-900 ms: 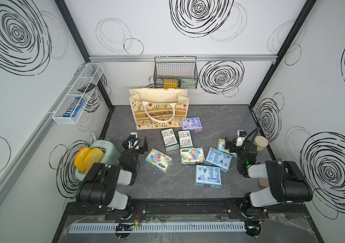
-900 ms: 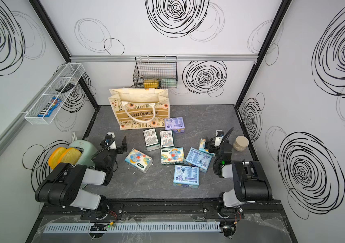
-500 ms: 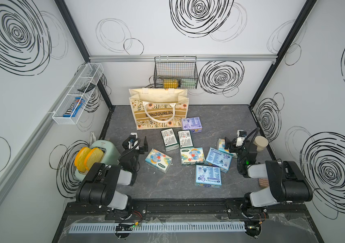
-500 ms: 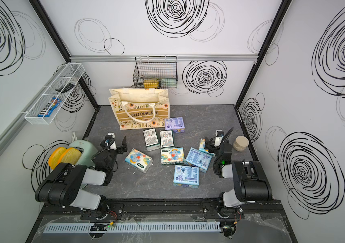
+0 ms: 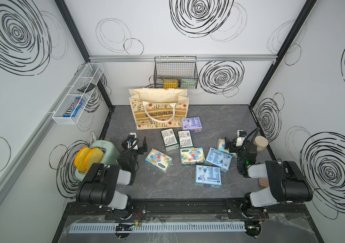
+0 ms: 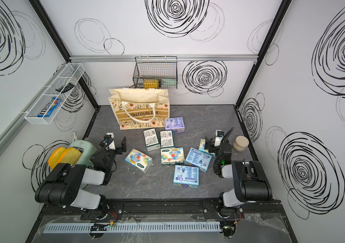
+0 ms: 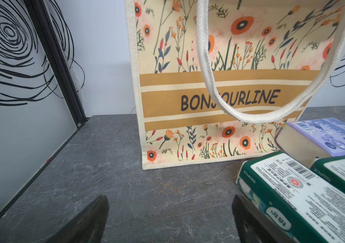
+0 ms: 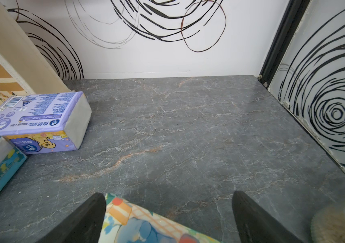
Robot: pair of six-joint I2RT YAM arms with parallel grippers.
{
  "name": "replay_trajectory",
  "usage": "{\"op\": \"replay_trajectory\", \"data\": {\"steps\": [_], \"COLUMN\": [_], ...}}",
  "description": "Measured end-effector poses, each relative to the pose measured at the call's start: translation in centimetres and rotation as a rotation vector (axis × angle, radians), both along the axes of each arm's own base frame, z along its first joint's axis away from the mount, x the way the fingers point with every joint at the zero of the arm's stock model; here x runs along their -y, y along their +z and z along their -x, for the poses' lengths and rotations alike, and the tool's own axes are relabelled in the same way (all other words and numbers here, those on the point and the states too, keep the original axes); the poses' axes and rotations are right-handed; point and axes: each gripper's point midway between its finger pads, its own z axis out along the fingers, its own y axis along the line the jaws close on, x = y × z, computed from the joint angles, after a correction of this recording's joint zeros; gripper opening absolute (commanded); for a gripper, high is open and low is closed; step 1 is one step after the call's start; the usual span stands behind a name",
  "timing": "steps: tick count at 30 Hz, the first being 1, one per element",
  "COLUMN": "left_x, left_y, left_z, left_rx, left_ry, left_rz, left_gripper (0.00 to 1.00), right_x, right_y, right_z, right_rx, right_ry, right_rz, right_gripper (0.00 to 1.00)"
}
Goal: Put tissues into the canvas bag
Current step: Pick up the pack of facial tissues from the center of the board.
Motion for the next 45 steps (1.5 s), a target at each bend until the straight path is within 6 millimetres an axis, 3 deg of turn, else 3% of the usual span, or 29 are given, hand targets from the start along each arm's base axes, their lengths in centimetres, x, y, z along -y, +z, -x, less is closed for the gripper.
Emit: {"op": "replay_trajectory", "data": {"steps": [7, 12, 14, 18, 20, 24, 26, 29, 31, 33, 38, 41, 45], "left_x": [0.2, 2.0, 3.8, 7.7, 8.2, 7.6, 8.3, 10.5, 12.1, 14.0, 18.6, 18.4, 15.2], "left_y": [0.0, 0.8, 2.4, 9.6, 13.3, 17.1, 17.6, 19.2, 21.1, 23.0, 24.4, 24.1, 23.2], "left_z": [0.0, 1.5, 2.5, 5.9, 8.5, 11.5, 11.7, 11.4, 11.8, 13.1, 16.5, 15.9, 15.0], "left_rx": [0.001, 0.031, 0.067, 0.273, 0.385, 0.48, 0.443, 0.333, 0.27, 0.232, 0.117, 0.036, -0.051], "left_ry": [-0.012, -0.054, -0.088, -0.174, -0.192, -0.217, -0.256, -0.331, -0.373, -0.431, -0.546, -0.477, -0.347], "left_rz": [0.001, -0.041, -0.081, -0.046, 0.074, 0.317, 0.375, 0.371, 0.352, 0.338, 0.244, 0.164, 0.103], "left_gripper": [0.96, 0.96, 0.96, 0.96, 0.96, 0.96, 0.96, 0.96, 0.96, 0.96, 0.96, 0.96, 0.96], "right_x": [0.0, 0.2, 0.2, -0.1, -0.3, 1.0, 1.6, 1.5, 0.0, -2.7, -10.6, -15.8, -21.5], "right_y": [0.0, 0.0, 0.4, 2.2, 5.0, 13.3, 17.2, 19.9, 20.0, 19.2, 14.2, 11.3, 8.5], "right_z": [0.0, 0.0, 0.5, 2.6, 2.3, 3.1, 5.4, 9.1, 10.6, 11.2, 12.9, 15.2, 19.8], "right_rx": [0.0, 0.001, 0.023, 0.069, 0.1, 0.227, 0.316, 0.412, 0.398, 0.319, 0.01, -0.176, -0.344], "right_ry": [0.003, -0.012, -0.049, -0.172, -0.228, -0.323, -0.297, -0.197, -0.112, 0.002, 0.274, 0.428, 0.601], "right_rz": [-0.002, 0.003, 0.02, 0.062, 0.006, -0.238, -0.381, -0.496, -0.543, -0.58, -0.604, -0.544, -0.387], "right_gripper": [0.97, 0.97, 0.97, 0.97, 0.98, 0.97, 0.97, 0.97, 0.97, 0.97, 0.97, 0.97, 0.97]}}
